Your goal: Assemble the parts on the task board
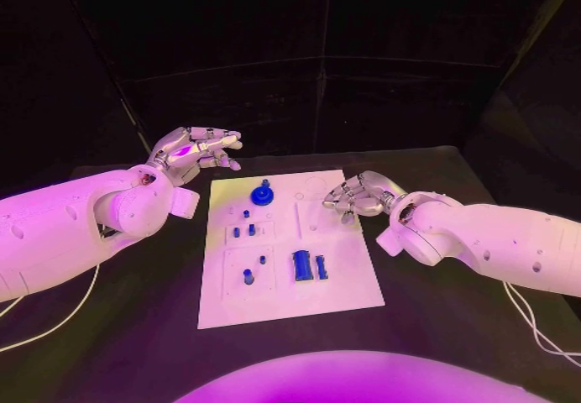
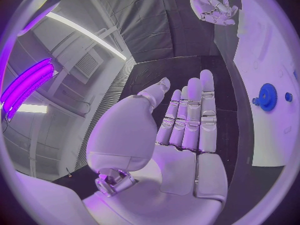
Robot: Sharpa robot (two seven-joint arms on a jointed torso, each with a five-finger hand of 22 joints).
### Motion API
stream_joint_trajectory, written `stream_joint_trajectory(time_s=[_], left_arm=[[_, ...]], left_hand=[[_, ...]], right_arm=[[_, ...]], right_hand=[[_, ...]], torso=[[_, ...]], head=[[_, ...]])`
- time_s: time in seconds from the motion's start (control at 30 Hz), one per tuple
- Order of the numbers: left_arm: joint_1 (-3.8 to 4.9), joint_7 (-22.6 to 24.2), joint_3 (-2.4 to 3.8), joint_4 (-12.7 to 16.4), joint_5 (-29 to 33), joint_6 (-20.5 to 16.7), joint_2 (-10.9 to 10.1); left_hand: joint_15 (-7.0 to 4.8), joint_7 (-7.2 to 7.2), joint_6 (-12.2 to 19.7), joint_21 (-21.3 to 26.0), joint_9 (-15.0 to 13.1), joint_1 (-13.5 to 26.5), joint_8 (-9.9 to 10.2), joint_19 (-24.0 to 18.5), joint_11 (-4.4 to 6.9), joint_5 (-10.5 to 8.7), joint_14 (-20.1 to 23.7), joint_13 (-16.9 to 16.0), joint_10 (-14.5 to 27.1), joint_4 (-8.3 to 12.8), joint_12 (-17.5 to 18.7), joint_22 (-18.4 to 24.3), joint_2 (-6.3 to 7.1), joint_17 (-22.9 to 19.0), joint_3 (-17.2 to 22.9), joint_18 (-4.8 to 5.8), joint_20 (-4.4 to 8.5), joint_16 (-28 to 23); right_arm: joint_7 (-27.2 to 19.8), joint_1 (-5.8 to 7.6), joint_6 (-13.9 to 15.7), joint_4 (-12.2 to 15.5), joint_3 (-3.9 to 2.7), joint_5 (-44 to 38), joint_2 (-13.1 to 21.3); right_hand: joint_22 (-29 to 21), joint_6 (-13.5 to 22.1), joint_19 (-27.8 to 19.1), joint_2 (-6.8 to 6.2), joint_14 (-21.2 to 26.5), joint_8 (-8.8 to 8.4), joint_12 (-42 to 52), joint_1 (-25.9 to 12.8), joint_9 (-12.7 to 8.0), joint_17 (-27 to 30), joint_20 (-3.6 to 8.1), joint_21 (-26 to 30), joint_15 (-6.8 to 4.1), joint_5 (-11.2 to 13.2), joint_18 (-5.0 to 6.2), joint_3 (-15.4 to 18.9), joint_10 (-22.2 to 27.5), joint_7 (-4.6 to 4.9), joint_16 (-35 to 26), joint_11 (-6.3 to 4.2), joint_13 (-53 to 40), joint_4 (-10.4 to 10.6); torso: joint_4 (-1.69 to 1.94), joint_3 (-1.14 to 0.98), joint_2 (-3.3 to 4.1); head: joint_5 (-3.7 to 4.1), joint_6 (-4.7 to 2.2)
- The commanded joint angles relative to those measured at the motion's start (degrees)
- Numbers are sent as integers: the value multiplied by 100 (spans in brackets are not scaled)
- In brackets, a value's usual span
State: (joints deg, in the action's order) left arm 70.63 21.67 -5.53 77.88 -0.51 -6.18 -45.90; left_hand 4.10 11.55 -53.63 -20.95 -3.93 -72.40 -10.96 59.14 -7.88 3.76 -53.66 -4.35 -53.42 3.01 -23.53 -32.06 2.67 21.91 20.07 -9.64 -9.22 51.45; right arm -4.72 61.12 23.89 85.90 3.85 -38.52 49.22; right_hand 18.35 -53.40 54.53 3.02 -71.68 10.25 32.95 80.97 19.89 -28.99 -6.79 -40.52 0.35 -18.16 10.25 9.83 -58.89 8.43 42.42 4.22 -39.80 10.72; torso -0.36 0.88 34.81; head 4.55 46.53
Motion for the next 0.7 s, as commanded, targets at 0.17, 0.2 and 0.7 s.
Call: stream_joint_trajectory(time_s=[0.17, 0.2, 0.7], left_arm=[[-85, 444, -2, -572, 243, -166, 428], [-100, 477, -2, -684, 274, -198, 516], [-413, 793, 7, -1650, 665, -1064, 1299]], left_hand=[[109, -92, -97, 703, 16, -105, 79, -630, -64, 21, -243, 86, -309, 25, 566, 596, -37, -1039, 190, -85, -256, -2088], [146, -71, -92, 755, 17, -89, 104, -670, -37, 19, -228, 83, -331, 13, 627, 645, -28, -1088, 199, -77, -275, -2242], [532, -163, 121, 1704, 17, -39, 638, -1815, -239, 20, 178, 78, 74, -46, 1535, 1573, -46, -1716, -75, -92, -713, -4062]], right_arm=[[-1778, 54, -497, -1259, -10, 2362, -769], [-1855, 55, -570, -1418, -11, 2413, -876], [-2291, 51, -1320, -2868, -32, 2696, -1914]], right_hand=[[-617, -120, -462, 143, 490, -305, -1480, 376, -319, 646, -318, 1074, 295, 313, -9, -118, -101, 185, -1750, 222, 1716, -64], [-681, -134, -548, 164, 617, -356, -1603, 441, -366, 744, -362, 1193, 341, 329, -17, -165, -119, 204, -1963, 238, 1884, -89], [-1373, 37, -1115, 68, 1457, -670, -2482, 202, -1178, 1935, -890, 2477, 838, 421, 29, -507, 116, 340, -3721, 552, 3474, -494]], torso=[[47, 93, -334], [62, 97, -361], [136, 3, -471]], head=[[12, -225], [14, -256], [-118, -543]])
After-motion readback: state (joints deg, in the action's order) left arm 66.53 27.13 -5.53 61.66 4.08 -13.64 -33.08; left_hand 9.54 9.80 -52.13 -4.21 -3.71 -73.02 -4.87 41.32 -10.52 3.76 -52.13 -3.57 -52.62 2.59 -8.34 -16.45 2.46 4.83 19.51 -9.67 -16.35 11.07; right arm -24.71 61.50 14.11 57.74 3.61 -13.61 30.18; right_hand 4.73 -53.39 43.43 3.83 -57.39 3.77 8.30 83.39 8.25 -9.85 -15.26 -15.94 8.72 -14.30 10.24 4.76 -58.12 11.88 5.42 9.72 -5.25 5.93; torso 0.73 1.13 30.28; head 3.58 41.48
